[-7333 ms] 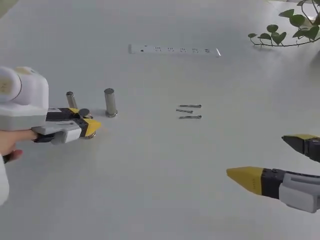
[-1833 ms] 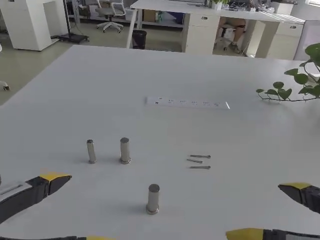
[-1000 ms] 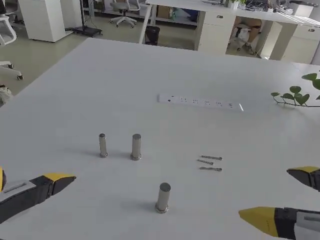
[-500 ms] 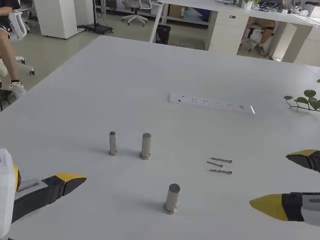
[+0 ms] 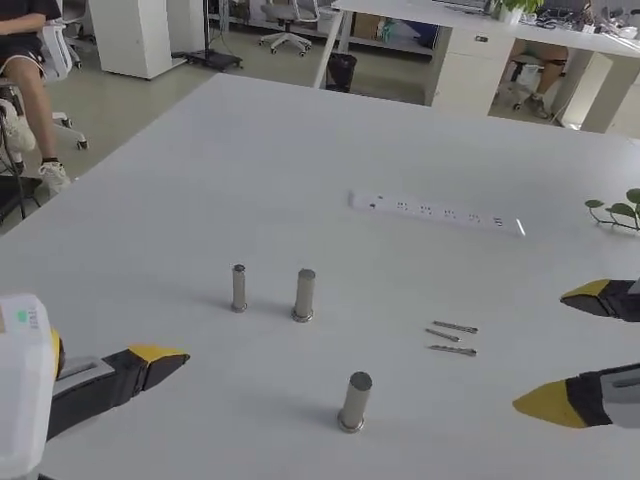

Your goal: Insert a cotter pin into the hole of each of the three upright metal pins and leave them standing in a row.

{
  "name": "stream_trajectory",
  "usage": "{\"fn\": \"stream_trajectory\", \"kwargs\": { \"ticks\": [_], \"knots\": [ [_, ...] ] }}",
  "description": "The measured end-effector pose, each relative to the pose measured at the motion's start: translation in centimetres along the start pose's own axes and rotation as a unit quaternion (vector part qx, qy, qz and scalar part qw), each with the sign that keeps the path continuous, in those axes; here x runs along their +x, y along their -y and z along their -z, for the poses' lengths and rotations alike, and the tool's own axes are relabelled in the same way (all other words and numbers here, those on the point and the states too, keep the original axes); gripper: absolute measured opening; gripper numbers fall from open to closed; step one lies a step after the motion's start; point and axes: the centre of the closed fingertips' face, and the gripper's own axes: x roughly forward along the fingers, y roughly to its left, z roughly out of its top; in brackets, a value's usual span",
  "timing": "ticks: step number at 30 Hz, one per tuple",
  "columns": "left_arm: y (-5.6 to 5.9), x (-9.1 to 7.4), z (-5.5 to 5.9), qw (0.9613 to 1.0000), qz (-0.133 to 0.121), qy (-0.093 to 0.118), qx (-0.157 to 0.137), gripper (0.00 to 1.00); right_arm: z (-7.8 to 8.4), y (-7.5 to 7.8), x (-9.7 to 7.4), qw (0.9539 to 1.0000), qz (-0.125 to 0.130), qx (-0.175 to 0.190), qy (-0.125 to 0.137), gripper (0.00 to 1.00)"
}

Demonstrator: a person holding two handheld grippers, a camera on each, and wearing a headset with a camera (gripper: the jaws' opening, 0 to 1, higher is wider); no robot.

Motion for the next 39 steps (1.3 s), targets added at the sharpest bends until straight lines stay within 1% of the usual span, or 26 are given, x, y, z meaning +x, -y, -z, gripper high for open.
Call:
{"fn": "stream_trajectory", "kwargs": {
  "ticks": [5,6,8,10,14,18,19,23,28,33,35,36,39],
  "knots": [
    [0.2,0.0,0.0,1.0000,0.004,0.000,-0.003,0.99,-0.5,0.2,0.7,0.9996,-0.015,-0.024,-0.006,0.72],
    [0.2,0.0,0.1,1.0000,0.004,-0.002,-0.001,0.99,-0.5,0.2,0.9,0.9992,-0.022,-0.033,-0.011,0.71],
    [0.3,-0.1,0.1,1.0000,0.004,-0.004,0.001,0.99,-0.4,0.3,1.2,0.9980,-0.026,-0.053,-0.023,0.70],
    [0.3,-0.1,0.1,1.0000,0.004,-0.003,0.001,0.99,-0.5,0.5,1.5,0.9974,-0.029,-0.060,-0.027,0.69],
    [0.3,-0.1,0.1,1.0000,0.004,-0.002,0.000,0.99,-0.5,0.6,2.3,0.9951,-0.045,-0.079,-0.039,0.65],
    [0.3,-0.2,0.1,1.0000,0.004,0.001,-0.002,0.99,-0.7,0.7,3.1,0.9932,-0.059,-0.090,-0.043,0.58],
    [0.2,-0.2,0.0,1.0000,0.003,0.002,-0.002,0.99,-0.5,0.7,3.4,0.9921,-0.063,-0.096,-0.050,0.57],
    [0.2,-0.3,0.0,1.0000,0.002,0.005,-0.002,0.98,-0.4,0.9,4.3,0.9893,-0.074,-0.111,-0.060,0.54],
    [0.2,-0.4,0.0,0.9999,0.000,0.010,-0.003,0.98,-0.3,0.9,5.2,0.9871,-0.085,-0.117,-0.069,0.50],
    [0.3,-0.5,0.1,1.0000,-0.001,0.009,-0.001,0.97,0.0,1.0,6.0,0.9848,-0.094,-0.124,-0.076,0.45],
    [0.3,-0.6,0.1,0.9999,-0.001,0.011,-0.001,0.97,0.1,0.7,6.3,0.9825,-0.105,-0.133,-0.077,0.41],
    [0.3,-0.6,0.0,0.9999,-0.001,0.012,-0.002,0.97,0.2,0.5,6.5,0.9801,-0.115,-0.141,-0.080,0.38],
    [0.4,-0.6,-0.1,0.9999,-0.001,0.014,-0.001,0.97,0.6,0.3,7.2,0.9771,-0.123,-0.149,-0.090,0.33]
  ]
}}
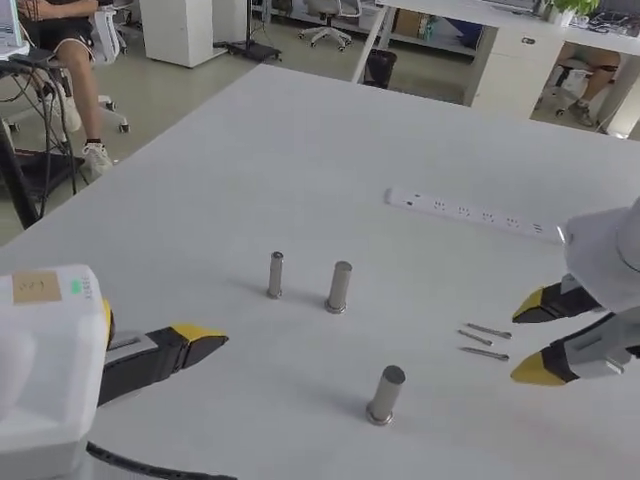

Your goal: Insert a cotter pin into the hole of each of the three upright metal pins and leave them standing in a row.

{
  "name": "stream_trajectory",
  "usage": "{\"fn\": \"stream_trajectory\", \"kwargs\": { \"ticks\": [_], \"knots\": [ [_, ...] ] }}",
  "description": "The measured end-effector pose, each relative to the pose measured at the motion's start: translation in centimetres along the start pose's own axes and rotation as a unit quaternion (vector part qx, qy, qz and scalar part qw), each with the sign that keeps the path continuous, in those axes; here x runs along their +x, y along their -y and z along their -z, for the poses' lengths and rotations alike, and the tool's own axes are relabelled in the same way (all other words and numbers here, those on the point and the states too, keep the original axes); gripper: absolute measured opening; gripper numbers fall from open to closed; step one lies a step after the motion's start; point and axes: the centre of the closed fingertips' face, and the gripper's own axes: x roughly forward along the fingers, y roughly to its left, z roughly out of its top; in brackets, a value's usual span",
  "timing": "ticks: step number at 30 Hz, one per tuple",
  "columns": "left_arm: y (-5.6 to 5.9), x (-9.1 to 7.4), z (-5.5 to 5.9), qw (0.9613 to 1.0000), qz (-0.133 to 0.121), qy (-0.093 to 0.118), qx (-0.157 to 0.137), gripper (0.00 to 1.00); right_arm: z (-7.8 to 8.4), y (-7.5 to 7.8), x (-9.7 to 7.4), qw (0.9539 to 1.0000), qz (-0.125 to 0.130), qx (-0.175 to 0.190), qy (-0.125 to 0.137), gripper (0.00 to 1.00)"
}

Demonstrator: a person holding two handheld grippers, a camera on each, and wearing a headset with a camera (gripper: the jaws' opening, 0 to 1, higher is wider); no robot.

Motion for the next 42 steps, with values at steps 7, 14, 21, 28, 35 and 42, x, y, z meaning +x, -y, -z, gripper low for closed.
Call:
{"fn": "stream_trajectory", "kwargs": {
  "ticks": [7,14,21,28,35,42],
  "knots": [
    [0.1,0.0,-0.3,1.0000,0.002,0.005,0.002,0.97,0.4,0.8,1.8,0.9999,-0.008,-0.001,-0.014,0.19],
    [0.2,0.0,-0.5,1.0000,0.003,0.005,0.001,0.97,0.6,1.4,2.8,0.9998,-0.012,0.004,-0.017,0.11],
    [0.4,0.0,-0.5,1.0000,0.003,0.007,0.000,0.97,1.3,1.4,3.5,0.9993,-0.022,0.003,-0.032,0.07],
    [0.4,0.0,-0.4,1.0000,0.004,0.006,-0.001,0.96,1.9,1.7,3.6,0.9989,-0.026,0.012,-0.037,0.06],
    [0.4,-0.1,-0.4,1.0000,0.003,0.006,-0.002,0.95,2.3,1.6,4.0,0.9978,-0.039,0.031,-0.044,0.03],
    [0.8,0.2,0.2,0.9999,0.010,-0.006,-0.003,0.93,2.2,1.6,4.2,0.9960,-0.057,0.045,-0.051,0.01]
  ]
}}
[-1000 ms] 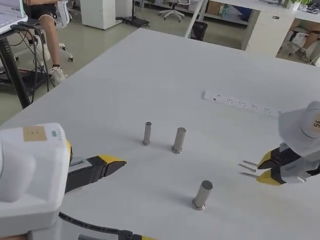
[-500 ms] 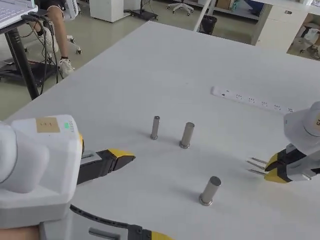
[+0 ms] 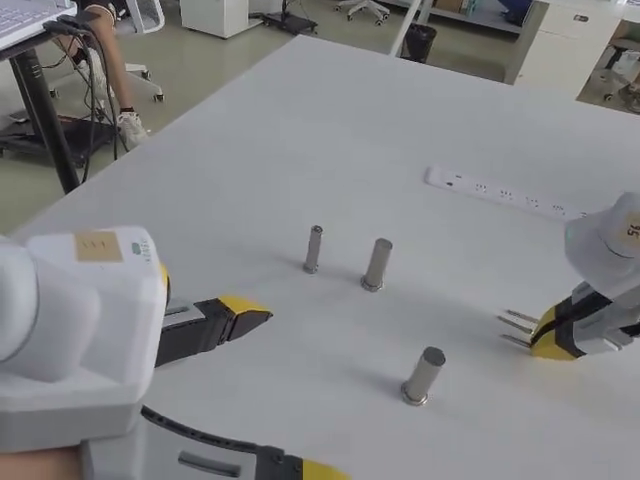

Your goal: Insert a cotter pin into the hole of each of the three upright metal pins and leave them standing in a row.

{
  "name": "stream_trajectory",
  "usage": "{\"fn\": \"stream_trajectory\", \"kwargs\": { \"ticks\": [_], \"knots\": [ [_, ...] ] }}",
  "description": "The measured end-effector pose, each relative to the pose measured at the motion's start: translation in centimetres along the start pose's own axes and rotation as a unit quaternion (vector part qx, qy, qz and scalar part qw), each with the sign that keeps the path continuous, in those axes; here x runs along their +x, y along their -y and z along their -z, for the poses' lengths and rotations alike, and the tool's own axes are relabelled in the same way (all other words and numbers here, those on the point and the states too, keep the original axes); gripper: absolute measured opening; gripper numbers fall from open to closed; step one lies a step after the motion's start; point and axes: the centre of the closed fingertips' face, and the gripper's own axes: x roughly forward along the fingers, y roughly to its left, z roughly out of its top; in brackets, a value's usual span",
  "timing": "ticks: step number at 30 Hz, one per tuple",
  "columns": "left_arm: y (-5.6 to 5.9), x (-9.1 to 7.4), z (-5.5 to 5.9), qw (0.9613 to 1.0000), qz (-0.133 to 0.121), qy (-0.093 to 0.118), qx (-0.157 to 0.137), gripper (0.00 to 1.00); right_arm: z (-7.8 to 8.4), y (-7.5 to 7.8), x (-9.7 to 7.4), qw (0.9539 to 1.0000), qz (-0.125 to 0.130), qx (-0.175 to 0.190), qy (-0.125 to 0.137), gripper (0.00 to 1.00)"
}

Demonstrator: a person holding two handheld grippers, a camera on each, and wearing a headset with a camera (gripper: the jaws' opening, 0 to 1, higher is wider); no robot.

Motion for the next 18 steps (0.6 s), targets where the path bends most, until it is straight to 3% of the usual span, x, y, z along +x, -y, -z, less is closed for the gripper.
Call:
{"fn": "stream_trajectory", "kwargs": {
  "ticks": [2,9,13,15,18],
  "knots": [
    [0.28,-0.02,0.00,1.0000,0.005,-0.003,-0.003,0.91,0.03,0.33,0.05,0.9998,0.009,0.018,-0.007,0.00],
    [0.65,-0.12,-0.26,1.0000,0.005,0.001,-0.005,0.91,-0.25,-0.18,-0.03,0.9996,0.013,-0.001,-0.027,0.00],
    [0.85,-0.25,-0.14,1.0000,0.008,-0.002,-0.001,0.91,-0.16,-0.29,-0.16,0.9997,0.017,0.004,-0.019,0.00],
    [0.81,-0.31,-0.06,1.0000,0.006,-0.002,0.001,0.91,-0.17,-0.27,-0.21,0.9992,0.026,0.032,-0.005,0.00],
    [0.67,-0.35,-0.10,1.0000,0.004,0.004,-0.001,0.91,-0.10,-0.49,-0.26,0.9993,0.032,0.018,0.000,0.00]
  ]
}}
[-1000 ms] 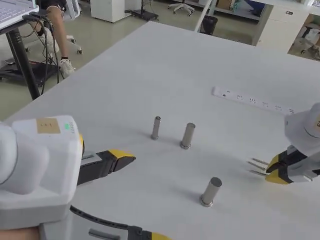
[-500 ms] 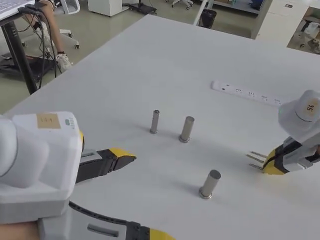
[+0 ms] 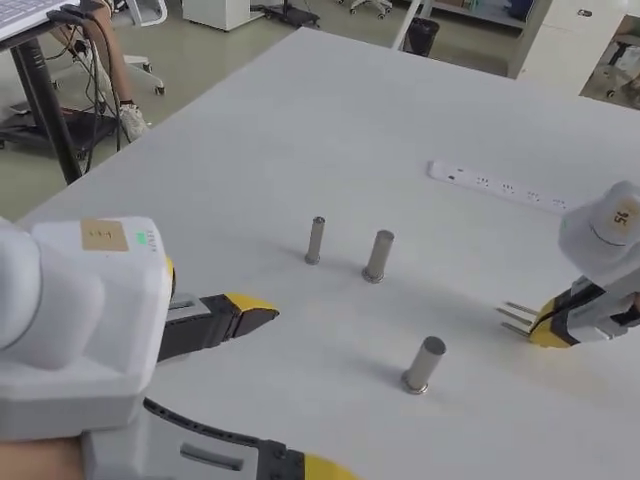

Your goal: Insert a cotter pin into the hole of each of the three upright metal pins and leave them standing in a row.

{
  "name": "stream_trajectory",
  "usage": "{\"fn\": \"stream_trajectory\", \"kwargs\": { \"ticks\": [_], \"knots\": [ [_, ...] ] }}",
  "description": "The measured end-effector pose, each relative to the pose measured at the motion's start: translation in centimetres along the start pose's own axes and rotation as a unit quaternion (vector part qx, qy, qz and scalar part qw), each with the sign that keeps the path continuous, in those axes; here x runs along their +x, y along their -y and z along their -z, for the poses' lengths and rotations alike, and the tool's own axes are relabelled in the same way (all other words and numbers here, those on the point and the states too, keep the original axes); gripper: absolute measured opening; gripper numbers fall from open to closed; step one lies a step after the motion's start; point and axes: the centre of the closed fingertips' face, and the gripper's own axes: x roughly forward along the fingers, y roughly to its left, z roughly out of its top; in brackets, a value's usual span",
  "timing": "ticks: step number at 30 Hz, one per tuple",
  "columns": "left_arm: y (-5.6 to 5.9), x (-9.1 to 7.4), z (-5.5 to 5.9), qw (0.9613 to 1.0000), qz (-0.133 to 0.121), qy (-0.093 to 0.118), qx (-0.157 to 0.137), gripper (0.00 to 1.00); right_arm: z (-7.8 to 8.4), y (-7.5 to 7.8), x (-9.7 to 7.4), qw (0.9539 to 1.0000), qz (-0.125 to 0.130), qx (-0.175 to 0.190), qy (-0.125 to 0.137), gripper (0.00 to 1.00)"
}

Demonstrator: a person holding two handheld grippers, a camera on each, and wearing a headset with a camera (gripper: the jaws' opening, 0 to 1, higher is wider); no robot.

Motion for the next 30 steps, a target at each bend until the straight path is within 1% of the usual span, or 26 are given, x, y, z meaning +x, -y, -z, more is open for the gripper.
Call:
{"fn": "stream_trajectory", "kwargs": {
  "ticks": [2,4,6,12,15,17,20,24,26,28,30],
  "knots": [
    [0.0,-0.1,0.0,1.0000,0.000,0.001,0.000,0.91,-0.1,-0.1,0.0,1.0000,0.005,-0.003,-0.006,0.00],
    [0.1,-0.2,0.0,1.0000,0.000,0.002,0.002,0.91,-0.2,-0.1,0.0,0.9997,0.013,-0.016,-0.011,0.00],
    [0.1,-0.3,-0.1,1.0000,0.000,0.004,0.003,0.91,-0.6,-0.4,0.1,0.9998,0.012,-0.016,-0.004,0.00],
    [0.3,-0.4,-0.3,0.9999,0.003,0.011,0.002,0.90,-1.3,-0.5,-0.5,0.9997,0.016,-0.019,0.005,0.00],
    [0.4,-0.4,-0.5,0.9999,0.004,0.015,0.004,0.88,-1.5,0.1,-1.1,0.9991,0.034,-0.024,0.007,0.00],
    [0.4,-0.4,-0.6,0.9999,0.006,0.016,0.004,0.88,-1.8,0.3,-1.7,0.9987,0.043,-0.023,0.017,0.00],
    [0.5,-0.3,-0.6,0.9999,0.008,0.013,0.001,0.87,-2.0,0.2,-2.2,0.9981,0.049,-0.026,0.025,0.00],
    [0.5,-0.2,-0.7,0.9999,0.010,0.013,-0.004,0.83,-2.5,-0.2,-3.2,0.9961,0.062,-0.043,0.046,0.00],
    [0.5,-0.2,-0.9,0.9998,0.010,0.017,-0.008,0.83,-3.0,-0.4,-3.8,0.9944,0.071,-0.053,0.057,0.00],
    [0.6,0.0,-1.3,0.9996,0.012,0.025,-0.011,0.82,-3.7,-0.6,-4.5,0.9917,0.083,-0.069,0.069,0.00],
    [0.6,0.2,-1.5,0.9995,0.013,0.027,-0.013,0.82,-4.4,-0.9,-5.3,0.9897,0.092,-0.073,0.082,0.00]
  ]
}}
